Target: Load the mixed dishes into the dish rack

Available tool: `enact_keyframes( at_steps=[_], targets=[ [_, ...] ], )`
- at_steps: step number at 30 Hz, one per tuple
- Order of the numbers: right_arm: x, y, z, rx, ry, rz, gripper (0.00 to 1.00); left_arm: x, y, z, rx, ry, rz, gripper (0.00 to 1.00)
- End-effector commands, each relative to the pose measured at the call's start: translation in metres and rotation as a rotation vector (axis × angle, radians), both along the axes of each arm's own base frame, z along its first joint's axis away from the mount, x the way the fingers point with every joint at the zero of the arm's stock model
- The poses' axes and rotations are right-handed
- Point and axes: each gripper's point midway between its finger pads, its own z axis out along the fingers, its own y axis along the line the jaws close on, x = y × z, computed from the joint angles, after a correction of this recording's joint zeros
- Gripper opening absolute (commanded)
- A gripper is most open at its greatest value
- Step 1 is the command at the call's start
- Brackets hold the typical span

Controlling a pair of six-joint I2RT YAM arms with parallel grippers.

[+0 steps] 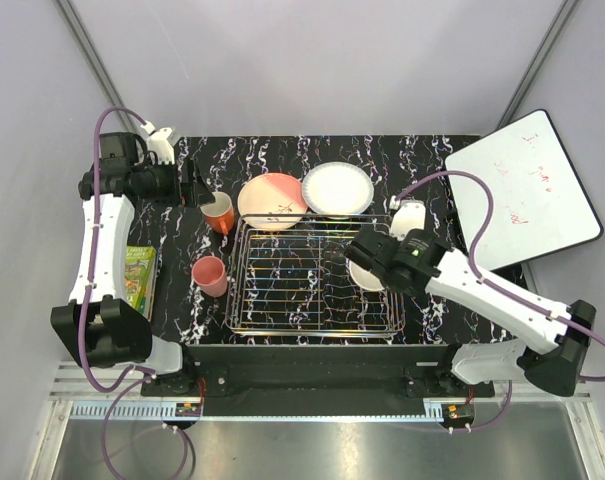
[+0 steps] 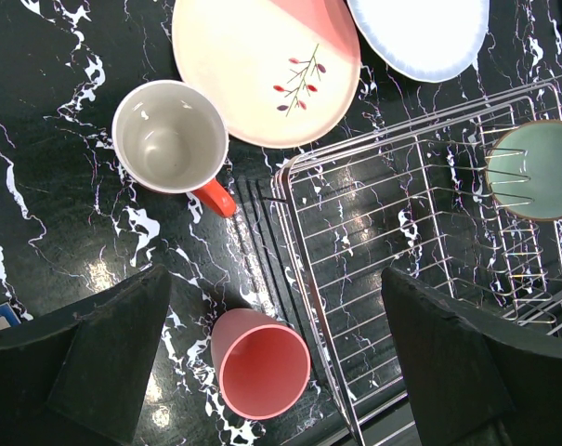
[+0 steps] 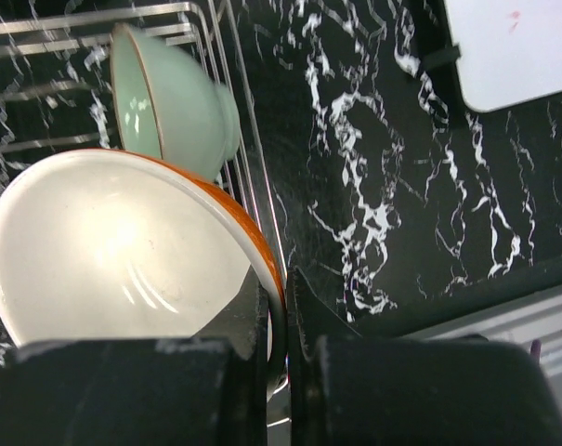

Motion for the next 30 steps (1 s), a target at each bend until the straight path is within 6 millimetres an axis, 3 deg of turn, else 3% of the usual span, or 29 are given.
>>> enact_keyframes(
  at_steps=[1,10,15,18,20,23,26,30],
  targets=[
    [-0.052,-0.047,-0.022,-0.23,0.265,-0.007,0.0,0.007,0.0,0.017,-0.003,-0.066,-0.007,0.99],
    [-0.058,-0.04,-0.024,-0.273,0.365,0.1,0.0,0.008,-0.004,0.017,-0.02,-0.066,-0.027,0.99],
    [-0.056,-0.023,-0.017,-0.236,0.409,0.155,0.0,0.011,-0.003,0.013,-0.018,-0.056,-0.031,0.99],
    [-0.039,-0.013,0.001,-0.183,0.311,0.116,0.0,0.013,-0.003,0.011,-0.02,-0.051,-0.035,0.99],
    [-0.019,-0.009,0.03,-0.157,0.179,0.1,0.0,0.013,-0.003,0.01,-0.021,-0.05,-0.036,0.99],
    [0.016,-0.015,0.068,-0.31,0.005,0.098,0.0,0.013,-0.004,0.012,-0.028,-0.053,-0.039,0.99],
    [0.044,-0.032,0.075,-0.548,0.025,0.09,0.0,0.011,-0.005,0.012,-0.031,-0.052,-0.036,0.99],
    [0.038,-0.032,0.075,-0.497,0.078,0.131,0.0,0.005,0.0,0.01,0.01,-0.066,-0.023,0.99]
  ],
)
